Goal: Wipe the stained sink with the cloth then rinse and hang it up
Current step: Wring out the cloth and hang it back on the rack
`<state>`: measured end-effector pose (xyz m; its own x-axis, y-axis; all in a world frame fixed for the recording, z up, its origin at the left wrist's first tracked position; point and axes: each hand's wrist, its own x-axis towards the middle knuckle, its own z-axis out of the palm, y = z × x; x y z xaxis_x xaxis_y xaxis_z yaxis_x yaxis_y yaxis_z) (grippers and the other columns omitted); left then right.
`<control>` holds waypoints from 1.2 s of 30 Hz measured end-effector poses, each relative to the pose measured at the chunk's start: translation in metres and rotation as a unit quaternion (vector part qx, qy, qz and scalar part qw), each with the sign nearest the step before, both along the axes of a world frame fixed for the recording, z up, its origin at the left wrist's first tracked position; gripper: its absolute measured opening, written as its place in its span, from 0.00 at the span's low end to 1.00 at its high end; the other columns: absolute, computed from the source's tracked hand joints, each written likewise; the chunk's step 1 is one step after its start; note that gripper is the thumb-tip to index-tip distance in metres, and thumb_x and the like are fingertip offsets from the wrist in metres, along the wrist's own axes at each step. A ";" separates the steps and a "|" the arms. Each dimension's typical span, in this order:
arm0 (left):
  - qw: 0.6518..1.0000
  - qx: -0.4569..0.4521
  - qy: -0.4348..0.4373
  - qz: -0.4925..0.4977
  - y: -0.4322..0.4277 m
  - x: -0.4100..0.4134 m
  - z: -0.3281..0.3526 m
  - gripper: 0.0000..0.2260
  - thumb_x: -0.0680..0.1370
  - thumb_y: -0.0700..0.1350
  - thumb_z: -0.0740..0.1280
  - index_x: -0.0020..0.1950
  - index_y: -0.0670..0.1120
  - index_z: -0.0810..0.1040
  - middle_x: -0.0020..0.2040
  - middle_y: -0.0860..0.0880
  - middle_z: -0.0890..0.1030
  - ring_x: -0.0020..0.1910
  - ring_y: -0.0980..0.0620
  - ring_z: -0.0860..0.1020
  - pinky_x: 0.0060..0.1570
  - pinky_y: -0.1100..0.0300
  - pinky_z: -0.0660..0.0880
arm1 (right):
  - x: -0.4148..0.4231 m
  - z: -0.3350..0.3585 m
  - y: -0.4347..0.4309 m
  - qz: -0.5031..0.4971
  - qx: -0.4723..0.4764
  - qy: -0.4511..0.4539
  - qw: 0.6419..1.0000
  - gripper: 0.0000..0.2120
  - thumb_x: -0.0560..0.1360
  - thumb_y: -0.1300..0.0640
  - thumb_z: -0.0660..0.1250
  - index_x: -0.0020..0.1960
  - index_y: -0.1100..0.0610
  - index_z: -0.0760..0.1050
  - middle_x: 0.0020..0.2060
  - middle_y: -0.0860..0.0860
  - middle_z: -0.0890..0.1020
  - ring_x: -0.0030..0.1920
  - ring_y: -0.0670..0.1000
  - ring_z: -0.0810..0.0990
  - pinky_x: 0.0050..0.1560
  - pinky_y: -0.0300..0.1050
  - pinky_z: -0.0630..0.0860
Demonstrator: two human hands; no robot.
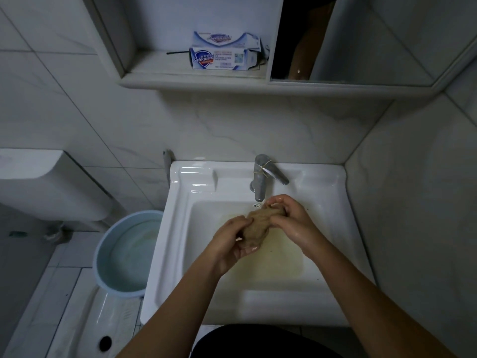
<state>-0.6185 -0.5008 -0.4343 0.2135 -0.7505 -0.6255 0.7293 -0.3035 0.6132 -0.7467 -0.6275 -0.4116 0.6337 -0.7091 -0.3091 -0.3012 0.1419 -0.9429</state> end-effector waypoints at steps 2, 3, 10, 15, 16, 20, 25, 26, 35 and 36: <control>0.997 -0.020 -0.044 -0.056 0.002 -0.002 0.001 0.20 0.73 0.40 0.72 0.65 0.41 0.77 0.52 0.44 0.83 0.51 0.45 0.81 0.56 0.47 0.79 | -0.001 0.000 0.000 0.021 -0.050 0.039 0.998 0.13 0.66 0.61 0.68 0.47 0.48 0.81 0.49 0.49 0.85 0.52 0.53 0.83 0.58 0.55 0.81; 0.993 -0.022 -0.075 -0.085 0.003 -0.004 0.003 0.23 0.70 0.40 0.73 0.65 0.43 0.76 0.50 0.46 0.83 0.48 0.48 0.81 0.51 0.51 0.80 | -0.002 -0.001 0.000 0.029 -0.070 0.053 0.996 0.11 0.67 0.62 0.68 0.47 0.50 0.81 0.49 0.49 0.84 0.53 0.53 0.83 0.58 0.55 0.80; 0.955 0.035 -0.164 -0.246 0.003 0.001 0.004 0.20 0.68 0.38 0.72 0.59 0.44 0.76 0.44 0.44 0.77 0.37 0.49 0.74 0.31 0.60 0.68 | -0.003 -0.007 0.013 0.115 -0.123 0.044 0.985 0.16 0.68 0.71 0.62 0.40 0.49 0.75 0.45 0.47 0.84 0.49 0.48 0.83 0.53 0.48 0.78; 0.930 0.030 -0.174 -0.323 0.002 0.018 0.002 0.09 0.69 0.38 0.72 0.47 0.45 0.79 0.38 0.45 0.75 0.31 0.53 0.72 0.28 0.62 0.65 | -0.003 -0.006 0.019 0.196 -0.159 0.080 0.964 0.21 0.67 0.66 0.66 0.55 0.46 0.76 0.52 0.43 0.81 0.54 0.44 0.81 0.55 0.45 0.79; 0.929 0.036 -0.173 -0.324 0.001 0.022 0.002 0.08 0.68 0.38 0.72 0.46 0.45 0.79 0.36 0.47 0.75 0.30 0.54 0.72 0.29 0.62 0.66 | -0.005 -0.007 0.020 0.235 -0.203 0.102 0.945 0.24 0.66 0.63 0.66 0.59 0.47 0.74 0.56 0.44 0.79 0.56 0.46 0.79 0.56 0.45 0.78; 0.911 0.046 -0.142 -0.385 -0.006 0.035 0.009 0.08 0.70 0.40 0.72 0.48 0.44 0.79 0.35 0.49 0.77 0.31 0.54 0.76 0.28 0.62 0.71 | -0.004 -0.015 0.022 0.360 -0.461 0.186 0.790 0.29 0.67 0.58 0.68 0.67 0.53 0.68 0.62 0.48 0.72 0.60 0.51 0.71 0.55 0.44 0.74; 0.884 0.040 -0.146 -0.443 -0.008 0.042 0.009 0.09 0.75 0.39 0.74 0.53 0.46 0.83 0.38 0.51 0.82 0.37 0.53 0.81 0.31 0.61 0.77 | 0.003 -0.012 0.012 0.387 -0.485 0.180 0.763 0.12 0.74 0.50 0.67 0.56 0.52 0.72 0.49 0.47 0.80 0.52 0.51 0.77 0.48 0.48 0.76; 0.873 0.038 -0.166 -0.457 -0.009 0.043 0.008 0.09 0.74 0.39 0.74 0.51 0.50 0.84 0.37 0.52 0.80 0.36 0.53 0.79 0.30 0.62 0.75 | 0.001 -0.011 0.010 0.392 -0.471 0.187 0.768 0.10 0.75 0.48 0.65 0.53 0.51 0.72 0.45 0.46 0.81 0.49 0.50 0.79 0.47 0.49 0.76; 0.609 -0.033 -0.645 -0.459 -0.026 0.049 -0.018 0.09 0.71 0.47 0.73 0.47 0.48 0.77 0.45 0.48 0.83 0.46 0.46 0.80 0.46 0.56 0.76 | 0.015 -0.024 0.002 0.317 -0.140 0.290 0.892 0.15 0.66 0.42 0.60 0.30 0.53 0.73 0.20 0.50 0.77 0.23 0.48 0.74 0.33 0.44 0.70; 0.584 -0.058 -0.673 -0.451 -0.027 0.054 -0.020 0.11 0.72 0.49 0.73 0.50 0.47 0.77 0.47 0.47 0.84 0.47 0.44 0.80 0.46 0.54 0.76 | 0.021 -0.024 0.002 0.304 -0.084 0.294 0.902 0.13 0.64 0.45 0.61 0.31 0.55 0.74 0.21 0.53 0.77 0.22 0.50 0.73 0.31 0.42 0.69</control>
